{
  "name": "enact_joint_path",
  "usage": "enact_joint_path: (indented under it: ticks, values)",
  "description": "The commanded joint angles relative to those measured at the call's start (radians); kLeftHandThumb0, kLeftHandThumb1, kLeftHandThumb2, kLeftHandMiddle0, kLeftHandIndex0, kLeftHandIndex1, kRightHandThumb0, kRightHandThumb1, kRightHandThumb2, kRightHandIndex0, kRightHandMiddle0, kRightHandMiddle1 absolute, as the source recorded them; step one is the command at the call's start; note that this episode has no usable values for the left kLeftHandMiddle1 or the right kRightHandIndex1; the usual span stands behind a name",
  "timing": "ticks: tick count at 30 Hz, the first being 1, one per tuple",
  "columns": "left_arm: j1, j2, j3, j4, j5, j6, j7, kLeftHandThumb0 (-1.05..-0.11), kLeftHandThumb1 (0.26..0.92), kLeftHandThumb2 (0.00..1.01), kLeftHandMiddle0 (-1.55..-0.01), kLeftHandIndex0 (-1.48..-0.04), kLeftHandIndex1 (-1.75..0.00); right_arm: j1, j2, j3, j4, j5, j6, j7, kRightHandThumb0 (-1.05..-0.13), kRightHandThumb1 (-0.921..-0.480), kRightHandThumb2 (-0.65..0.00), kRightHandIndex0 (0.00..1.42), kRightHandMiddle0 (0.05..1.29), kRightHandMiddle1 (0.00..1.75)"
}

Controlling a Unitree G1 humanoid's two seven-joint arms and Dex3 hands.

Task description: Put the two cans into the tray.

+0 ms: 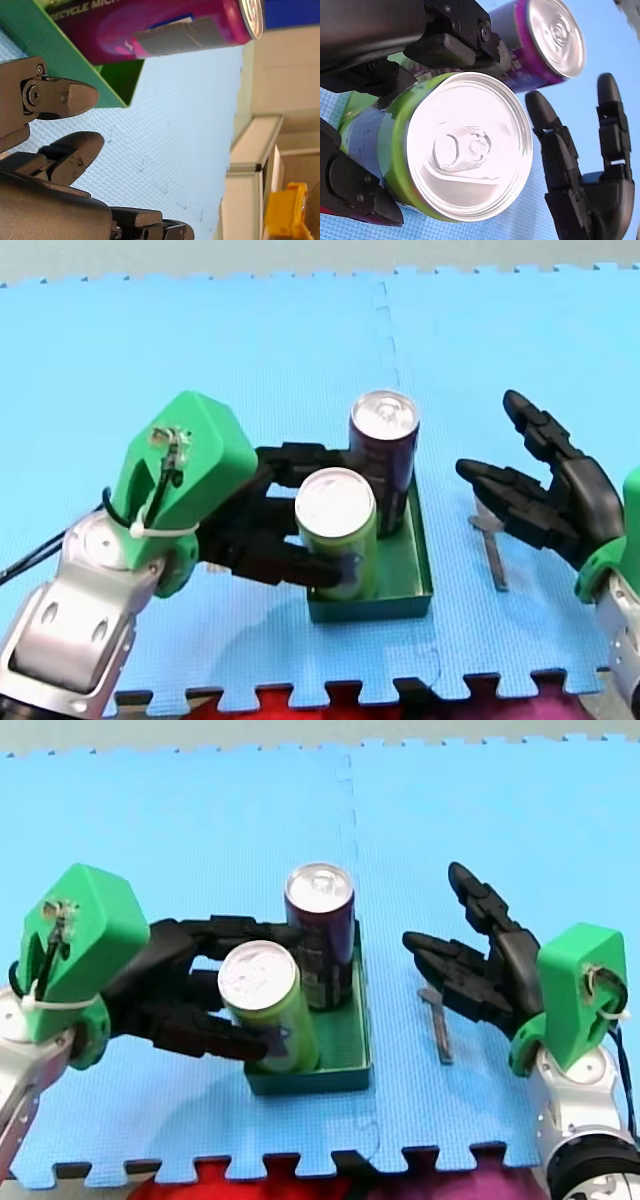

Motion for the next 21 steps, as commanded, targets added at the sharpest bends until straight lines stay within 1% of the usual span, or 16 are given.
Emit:
enact_joint_path:
  ticks: [1,2,4,6,8,10,11,12,14,16,21]
  values:
    - [0.007,0.015,-0.01,-0.006,0.015,-0.048,-0.005,-1.03,0.921,0.12,-0.69,-0.33,0.0,0.002,-0.002,-0.002,-0.003,0.005,-0.004,0.005,-1.048,-0.921,-0.35,0.57,0.14,0.0]
    - [0.007,0.025,-0.018,-0.003,0.027,-0.07,-0.01,-1.028,0.921,0.12,-0.69,-0.3,0.0,0.002,-0.002,-0.003,-0.003,0.007,-0.002,0.008,-1.048,-0.921,-0.35,0.57,0.14,0.0]
    - [0.005,0.047,-0.034,0.003,0.046,-0.111,-0.032,-1.026,0.921,0.13,-0.47,-0.18,0.0,0.002,0.0,-0.006,-0.001,0.01,0.0,0.014,-1.048,-0.921,-0.35,0.57,0.14,0.0]
    - [0.002,0.065,-0.045,0.008,0.058,-0.147,-0.057,-1.027,0.921,0.14,-0.4,-0.15,0.0,0.002,0.001,-0.007,0.0,0.014,0.001,0.017,-1.048,-0.921,-0.35,0.57,0.15,0.0]
    - [0.002,0.073,-0.046,0.01,0.06,-0.171,-0.072,-1.029,0.921,0.14,-0.37,-0.13,0.0,0.001,0.002,-0.009,0.003,0.015,0.0,0.02,-1.048,-0.921,-0.35,0.57,0.15,0.0]
    - [0.007,0.074,-0.042,0.003,0.057,-0.176,-0.078,-1.031,0.921,0.14,-0.36,-0.13,0.0,0.001,0.001,-0.01,0.006,0.016,0.0,0.021,-1.048,-0.921,-0.351,0.57,0.15,0.0]
    - [0.009,0.073,-0.039,-0.001,0.054,-0.174,-0.08,-1.041,0.914,0.09,-0.34,-0.13,0.0,0.0,0.001,-0.01,0.007,0.017,-0.001,0.021,-1.048,-0.921,-0.351,0.57,0.15,0.0]
    - [0.011,0.073,-0.037,-0.006,0.052,-0.171,-0.08,-1.045,0.907,0.07,-0.33,-0.12,0.0,0.0,0.001,-0.011,0.009,0.017,-0.001,0.021,-1.048,-0.921,-0.352,0.57,0.15,0.0]
    - [0.012,0.069,-0.032,-0.012,0.045,-0.161,-0.081,-1.047,0.841,0.02,-0.3,-0.12,0.0,0.0,0.001,-0.011,0.011,0.017,-0.002,0.022,-1.048,-0.921,-0.353,0.58,0.15,0.0]
    - [0.014,0.065,-0.027,-0.016,0.034,-0.151,-0.081,-1.048,0.804,0.0,-0.29,-0.12,0.0,0.0,0.001,-0.012,0.012,0.018,-0.003,0.023,-1.048,-0.921,-0.354,0.58,0.15,0.01]
    - [0.017,0.058,-0.019,-0.009,0.014,-0.155,-0.086,-1.048,0.774,0.0,-0.26,-0.11,0.0,0.001,0.003,-0.014,0.01,0.019,-0.003,0.024,-1.048,-0.921,-0.355,0.59,0.16,0.01]
